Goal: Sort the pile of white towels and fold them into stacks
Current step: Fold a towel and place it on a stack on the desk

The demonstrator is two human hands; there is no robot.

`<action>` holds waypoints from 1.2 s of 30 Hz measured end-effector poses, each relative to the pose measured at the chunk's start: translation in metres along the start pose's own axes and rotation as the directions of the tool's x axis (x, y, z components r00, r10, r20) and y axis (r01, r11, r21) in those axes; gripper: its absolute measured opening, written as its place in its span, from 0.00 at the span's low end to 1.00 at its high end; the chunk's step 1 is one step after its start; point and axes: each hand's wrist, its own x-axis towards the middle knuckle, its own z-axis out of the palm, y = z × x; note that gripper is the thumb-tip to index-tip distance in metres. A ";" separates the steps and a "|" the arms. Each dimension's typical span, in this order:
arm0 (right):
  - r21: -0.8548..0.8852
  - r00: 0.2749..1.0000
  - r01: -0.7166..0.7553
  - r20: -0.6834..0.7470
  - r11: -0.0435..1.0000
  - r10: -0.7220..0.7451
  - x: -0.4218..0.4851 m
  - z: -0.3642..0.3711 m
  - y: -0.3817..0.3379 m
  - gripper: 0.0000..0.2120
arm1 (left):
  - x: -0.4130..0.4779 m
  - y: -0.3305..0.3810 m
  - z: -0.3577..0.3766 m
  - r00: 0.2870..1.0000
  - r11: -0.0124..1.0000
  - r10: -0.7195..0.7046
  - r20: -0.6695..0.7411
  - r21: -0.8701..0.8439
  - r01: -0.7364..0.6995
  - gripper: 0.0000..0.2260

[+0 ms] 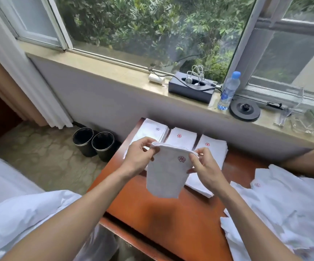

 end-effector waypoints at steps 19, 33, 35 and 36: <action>0.129 0.926 -0.177 -0.313 0.976 0.209 0.189 0.016 0.049 0.07 | 0.250 -0.065 0.060 0.958 0.986 -0.046 0.283 -0.140 0.088 0.02; 0.074 0.867 -0.414 -0.270 0.907 0.418 0.259 0.032 0.164 0.25 | 0.308 -0.171 0.141 0.770 0.978 -0.177 0.613 0.197 0.068 0.36; 0.088 0.861 -0.404 -0.300 0.911 0.411 0.249 0.043 0.169 0.24 | 0.293 -0.185 0.136 0.807 0.967 -0.125 0.578 0.254 -0.032 0.31; 0.093 0.860 -0.400 -0.305 0.912 0.409 0.242 0.048 0.170 0.25 | 0.283 -0.190 0.133 0.816 0.962 -0.108 0.567 0.268 -0.059 0.28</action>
